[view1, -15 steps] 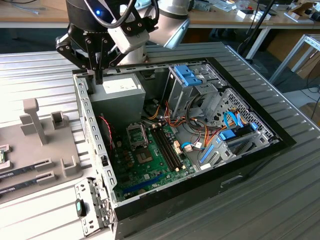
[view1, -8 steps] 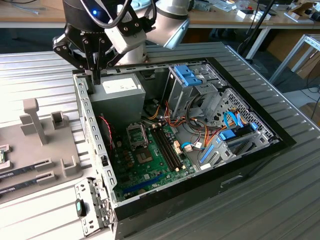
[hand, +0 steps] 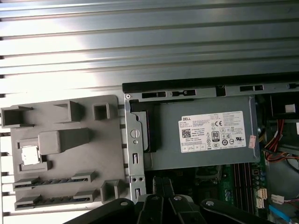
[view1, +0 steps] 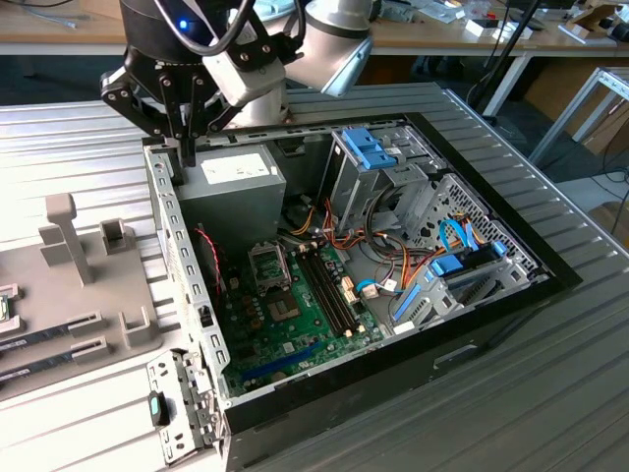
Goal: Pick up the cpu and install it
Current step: 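Reach for the cpu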
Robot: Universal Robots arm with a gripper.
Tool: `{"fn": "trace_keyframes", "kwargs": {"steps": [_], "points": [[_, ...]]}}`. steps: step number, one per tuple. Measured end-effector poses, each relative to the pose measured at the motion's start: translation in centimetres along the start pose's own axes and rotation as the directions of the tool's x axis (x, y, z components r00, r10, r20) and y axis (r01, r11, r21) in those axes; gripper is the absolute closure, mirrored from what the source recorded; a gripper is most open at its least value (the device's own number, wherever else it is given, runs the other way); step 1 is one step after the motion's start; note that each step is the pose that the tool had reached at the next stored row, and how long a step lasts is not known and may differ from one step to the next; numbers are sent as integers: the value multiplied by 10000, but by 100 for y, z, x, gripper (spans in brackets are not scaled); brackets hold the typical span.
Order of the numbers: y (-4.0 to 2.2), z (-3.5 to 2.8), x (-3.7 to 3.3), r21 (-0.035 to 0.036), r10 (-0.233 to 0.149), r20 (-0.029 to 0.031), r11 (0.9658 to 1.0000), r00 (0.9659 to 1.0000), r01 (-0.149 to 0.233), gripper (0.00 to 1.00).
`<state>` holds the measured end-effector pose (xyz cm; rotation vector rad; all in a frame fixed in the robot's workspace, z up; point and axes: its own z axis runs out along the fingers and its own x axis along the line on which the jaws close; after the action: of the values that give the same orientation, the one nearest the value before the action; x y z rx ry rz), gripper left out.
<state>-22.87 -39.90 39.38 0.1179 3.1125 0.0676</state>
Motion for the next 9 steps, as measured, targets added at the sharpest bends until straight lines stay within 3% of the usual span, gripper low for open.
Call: {"fn": "trace_keyframes", "kwargs": {"steps": [9], "points": [[-2,-1,28,0,0,0,10000,10000,0,89]]}}
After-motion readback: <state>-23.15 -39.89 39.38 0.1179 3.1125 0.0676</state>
